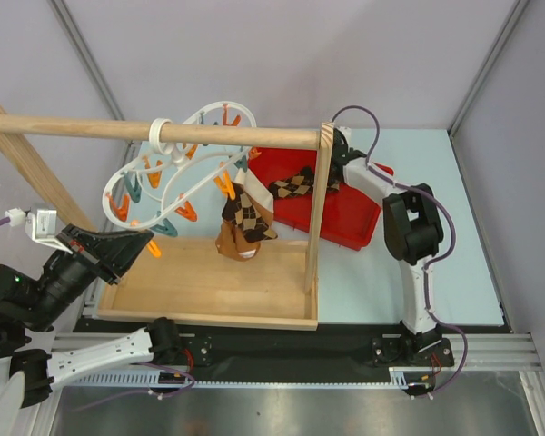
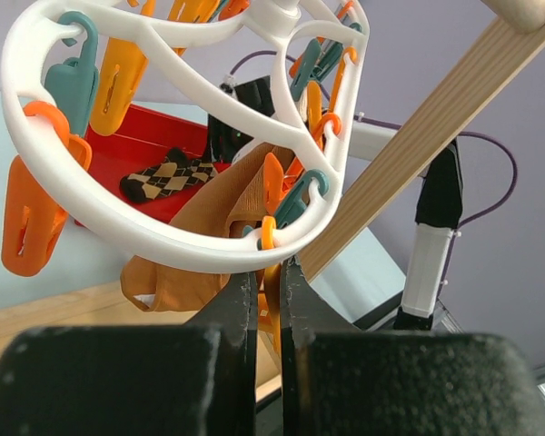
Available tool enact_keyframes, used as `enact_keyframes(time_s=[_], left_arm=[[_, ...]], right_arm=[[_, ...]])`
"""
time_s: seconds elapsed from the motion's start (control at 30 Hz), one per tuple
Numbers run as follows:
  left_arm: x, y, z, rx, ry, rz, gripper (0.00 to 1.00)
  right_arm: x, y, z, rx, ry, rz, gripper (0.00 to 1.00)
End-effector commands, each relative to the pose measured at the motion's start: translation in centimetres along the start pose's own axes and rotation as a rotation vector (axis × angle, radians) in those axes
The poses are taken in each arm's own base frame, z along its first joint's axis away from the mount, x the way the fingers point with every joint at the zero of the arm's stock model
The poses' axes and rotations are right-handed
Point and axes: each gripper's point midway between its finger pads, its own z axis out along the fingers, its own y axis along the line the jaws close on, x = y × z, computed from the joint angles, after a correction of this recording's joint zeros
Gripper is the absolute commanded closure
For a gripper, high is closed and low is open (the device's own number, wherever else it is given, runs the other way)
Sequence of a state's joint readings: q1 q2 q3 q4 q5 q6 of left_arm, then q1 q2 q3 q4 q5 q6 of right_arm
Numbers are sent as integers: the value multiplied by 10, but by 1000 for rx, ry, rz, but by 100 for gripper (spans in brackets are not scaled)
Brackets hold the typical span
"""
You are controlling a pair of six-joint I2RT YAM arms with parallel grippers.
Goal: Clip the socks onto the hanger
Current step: Adjust the sock in the bin.
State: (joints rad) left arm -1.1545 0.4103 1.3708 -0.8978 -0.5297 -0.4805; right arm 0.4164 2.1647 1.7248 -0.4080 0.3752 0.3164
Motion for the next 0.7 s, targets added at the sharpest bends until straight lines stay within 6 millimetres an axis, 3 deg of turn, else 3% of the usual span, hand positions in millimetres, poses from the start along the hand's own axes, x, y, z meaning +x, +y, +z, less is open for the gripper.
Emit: enact_keyframes(time_s=[0.0, 0.13, 0.37, 0.67], left_arm=[[-2, -14, 7, 45, -1, -9, 100], [-1, -15, 9, 52, 3, -8, 100], [-1, -16, 7, 58, 0, -13, 100], [0, -14, 4, 64, -4, -26, 100]], right_arm=[[-27, 2, -25, -45, -37, 201, 41], [-26, 27, -25, -102, -2, 331, 42], [8, 52, -7, -108, 117, 403, 44], [46, 49, 22, -37, 169, 313, 51]])
